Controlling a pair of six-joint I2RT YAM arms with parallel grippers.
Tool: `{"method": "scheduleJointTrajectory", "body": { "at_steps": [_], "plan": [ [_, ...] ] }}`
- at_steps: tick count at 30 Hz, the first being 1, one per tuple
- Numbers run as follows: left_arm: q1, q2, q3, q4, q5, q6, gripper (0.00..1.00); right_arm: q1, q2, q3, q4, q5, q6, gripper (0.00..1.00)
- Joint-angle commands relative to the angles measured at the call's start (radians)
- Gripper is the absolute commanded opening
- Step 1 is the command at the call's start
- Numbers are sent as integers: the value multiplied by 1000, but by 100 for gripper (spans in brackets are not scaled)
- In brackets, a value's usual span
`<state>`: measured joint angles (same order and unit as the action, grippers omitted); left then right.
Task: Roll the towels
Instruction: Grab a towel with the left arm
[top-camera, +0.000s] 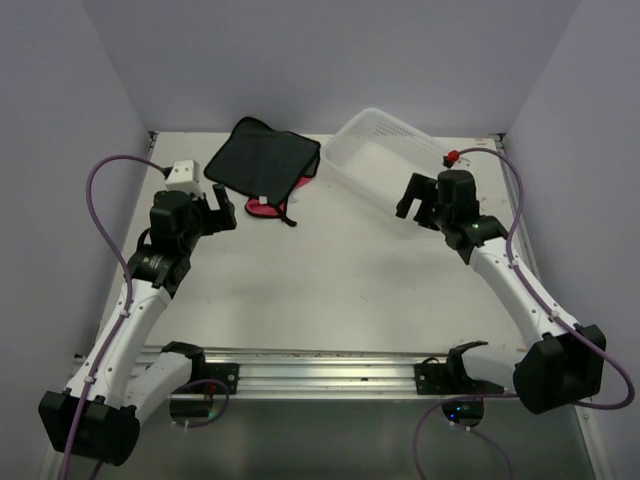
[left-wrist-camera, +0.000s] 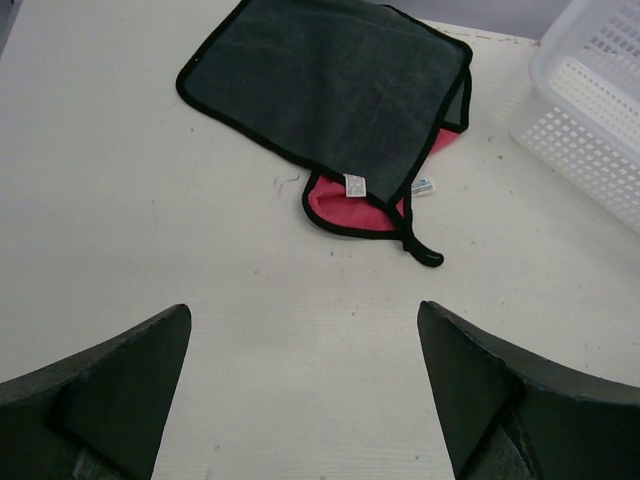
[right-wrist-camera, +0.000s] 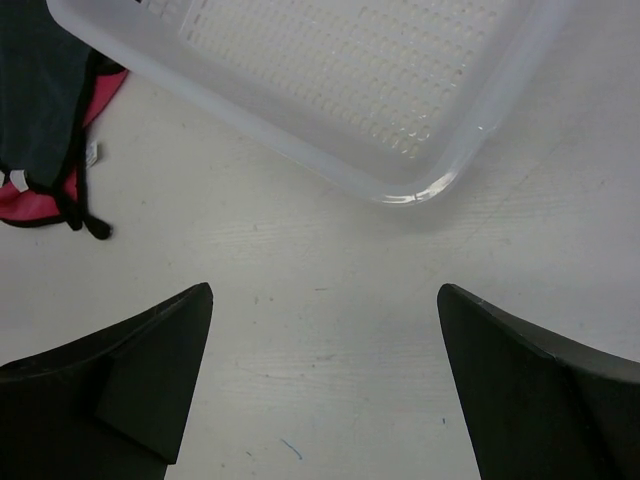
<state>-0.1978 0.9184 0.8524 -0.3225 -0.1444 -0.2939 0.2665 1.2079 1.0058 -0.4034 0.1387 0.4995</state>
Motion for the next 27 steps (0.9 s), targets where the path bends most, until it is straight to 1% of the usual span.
{"method": "scheduleJointTrajectory", "body": {
  "at_steps": [1,3,4,6,7,9,10,11,12,13,16,18,19,21,22,23,25,27],
  "plan": [
    [-2,-6,14,25,-20,22,100,2,-37,-13,40,-54,-28,99],
    [-2,-7,16,30,-23,22,100,0,-54,-44,96,-126,-50,99],
    [-2,-7,17,31,-27,21,99,0,-59,-50,119,-236,-90,99],
    [-2,0,23,34,-30,13,100,14,-59,-58,187,-298,-110,99],
    [-3,7,28,34,-27,9,100,34,-45,-55,201,-288,-146,99],
    [-2,31,46,30,-11,-8,100,97,2,-1,189,-208,-194,99],
    [-2,39,50,31,-1,-16,100,115,86,32,161,-183,-226,99],
    [-2,57,59,33,-3,-34,100,131,129,109,112,-177,-236,99],
    [-2,69,63,33,-3,-45,99,164,177,140,98,-188,-245,99],
    [-3,85,71,31,-9,-57,100,183,238,163,97,-200,-256,99],
    [-2,161,108,37,-38,-116,100,270,291,189,147,-183,-268,99],
    [-2,252,134,75,-47,-126,99,310,312,200,167,-192,-263,98],
    [-3,336,148,83,-82,-126,99,318,314,201,172,-200,-254,98],
    [1,433,221,73,-127,-131,91,335,295,194,175,-215,-256,95],
    [1,529,276,71,-127,-131,88,338,286,173,176,-221,-254,95],
    [0,575,305,59,-121,-131,85,341,259,157,190,-228,-254,92],
    [1,690,359,57,-125,-129,82,339,236,125,208,-226,-246,91],
    [8,752,404,80,-145,-133,79,341,211,93,207,-229,-256,90]
  ]
}}
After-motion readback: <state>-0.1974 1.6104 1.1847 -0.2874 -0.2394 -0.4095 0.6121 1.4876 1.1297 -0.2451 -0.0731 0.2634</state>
